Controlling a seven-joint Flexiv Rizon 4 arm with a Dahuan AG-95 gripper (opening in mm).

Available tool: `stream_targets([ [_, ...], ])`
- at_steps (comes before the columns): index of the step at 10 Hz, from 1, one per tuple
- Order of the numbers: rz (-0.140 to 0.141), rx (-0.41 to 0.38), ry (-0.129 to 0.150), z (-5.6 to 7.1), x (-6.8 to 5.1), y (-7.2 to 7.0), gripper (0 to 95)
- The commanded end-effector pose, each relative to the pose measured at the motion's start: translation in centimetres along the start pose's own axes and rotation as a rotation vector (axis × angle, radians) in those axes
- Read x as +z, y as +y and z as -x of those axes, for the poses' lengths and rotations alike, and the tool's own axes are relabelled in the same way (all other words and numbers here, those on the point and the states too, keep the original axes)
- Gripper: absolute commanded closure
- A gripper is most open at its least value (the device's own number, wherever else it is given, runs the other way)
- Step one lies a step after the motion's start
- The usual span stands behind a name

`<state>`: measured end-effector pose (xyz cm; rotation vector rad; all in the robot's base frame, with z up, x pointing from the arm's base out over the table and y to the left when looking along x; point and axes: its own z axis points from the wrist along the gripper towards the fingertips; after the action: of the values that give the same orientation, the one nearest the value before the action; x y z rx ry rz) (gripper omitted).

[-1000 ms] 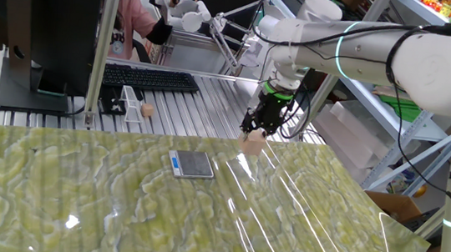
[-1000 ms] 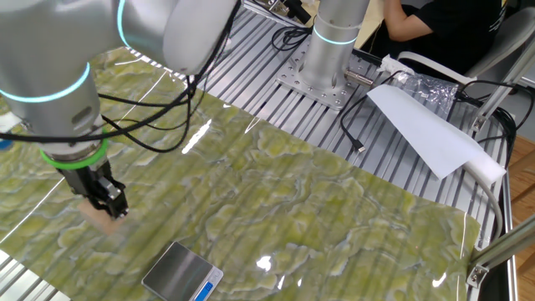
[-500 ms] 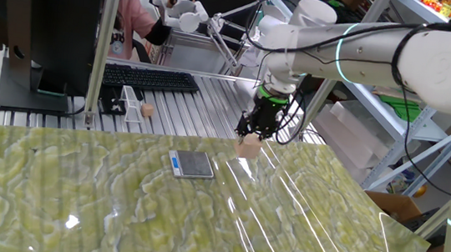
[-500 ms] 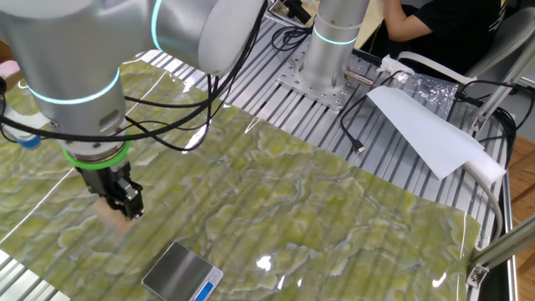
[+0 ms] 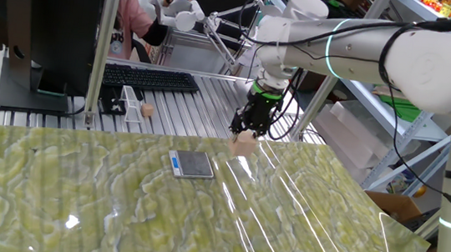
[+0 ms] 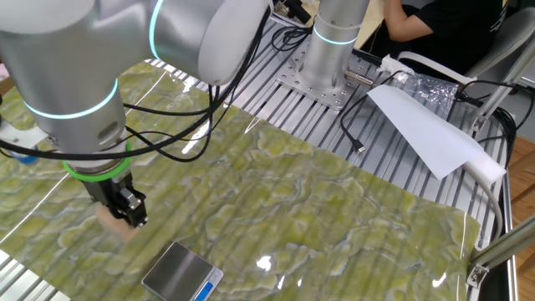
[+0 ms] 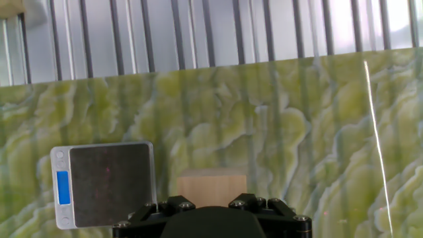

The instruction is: Place the block on the scale

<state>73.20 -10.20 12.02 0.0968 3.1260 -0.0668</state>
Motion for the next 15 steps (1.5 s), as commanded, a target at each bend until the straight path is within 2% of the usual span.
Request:
stream_targets([
  [1,0.002,-0.006,0.002,-0.01,-0.04,-0.01,95.0],
  [15,0.010,-0.024,0.008,0.09,0.03,0.03,95.0],
])
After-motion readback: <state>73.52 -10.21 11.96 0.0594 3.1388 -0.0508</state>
